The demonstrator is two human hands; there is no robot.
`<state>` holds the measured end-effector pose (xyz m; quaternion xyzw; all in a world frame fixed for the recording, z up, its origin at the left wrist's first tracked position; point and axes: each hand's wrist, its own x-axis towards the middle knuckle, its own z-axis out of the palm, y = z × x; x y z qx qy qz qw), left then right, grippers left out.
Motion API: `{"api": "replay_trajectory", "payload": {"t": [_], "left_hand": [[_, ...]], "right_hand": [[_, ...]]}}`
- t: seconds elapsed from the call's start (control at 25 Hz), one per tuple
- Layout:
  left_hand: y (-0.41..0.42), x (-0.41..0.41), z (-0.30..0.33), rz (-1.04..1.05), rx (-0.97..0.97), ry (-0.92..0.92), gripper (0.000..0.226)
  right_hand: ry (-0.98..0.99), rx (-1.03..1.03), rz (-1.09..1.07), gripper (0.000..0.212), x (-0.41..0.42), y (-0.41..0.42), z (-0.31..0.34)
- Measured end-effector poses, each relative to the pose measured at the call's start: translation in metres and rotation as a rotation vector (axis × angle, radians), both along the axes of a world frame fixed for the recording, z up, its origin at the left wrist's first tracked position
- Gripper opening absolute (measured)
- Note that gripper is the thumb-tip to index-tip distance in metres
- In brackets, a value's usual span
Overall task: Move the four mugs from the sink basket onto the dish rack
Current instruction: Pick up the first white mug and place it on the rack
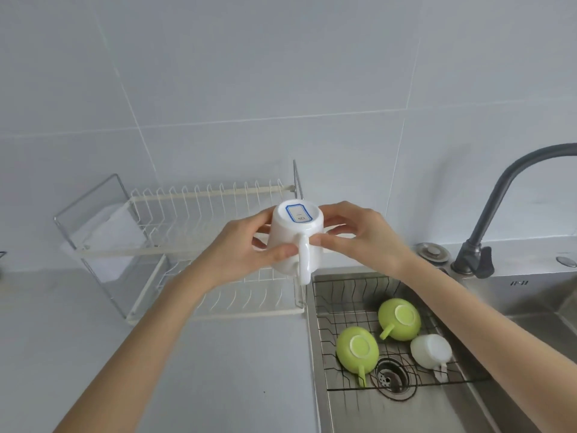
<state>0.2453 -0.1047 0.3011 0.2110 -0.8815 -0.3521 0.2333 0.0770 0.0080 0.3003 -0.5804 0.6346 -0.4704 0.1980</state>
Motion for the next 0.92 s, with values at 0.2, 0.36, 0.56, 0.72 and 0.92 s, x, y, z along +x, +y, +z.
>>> {"api": "replay_trajectory", "payload": {"t": [0.2,0.36,0.56,0.72,0.92], "left_hand": [[-0.045,0.011,0.036,0.018,-0.101,0.025,0.054],[-0.080,0.009,0.053,0.034,-0.097,0.027,0.060],[-0.127,-0.005,0.050,0.073,-0.080,-0.063,0.047],[-0.154,-0.020,0.033,0.084,0.062,-0.147,0.051],[-0.174,-0.036,0.004,0.095,0.159,-0.270,0.053]], "right_hand": [[0.118,0.017,-0.016,0.031,0.016,-0.039,0.048],[0.248,0.067,-0.047,0.045,0.017,-0.077,0.075],[0.471,0.247,-0.041,0.062,0.014,-0.123,0.086],[0.564,0.376,-0.015,0.061,0.008,-0.160,0.072],[0.698,0.554,-0.028,0.058,0.002,-0.196,0.039]]}}
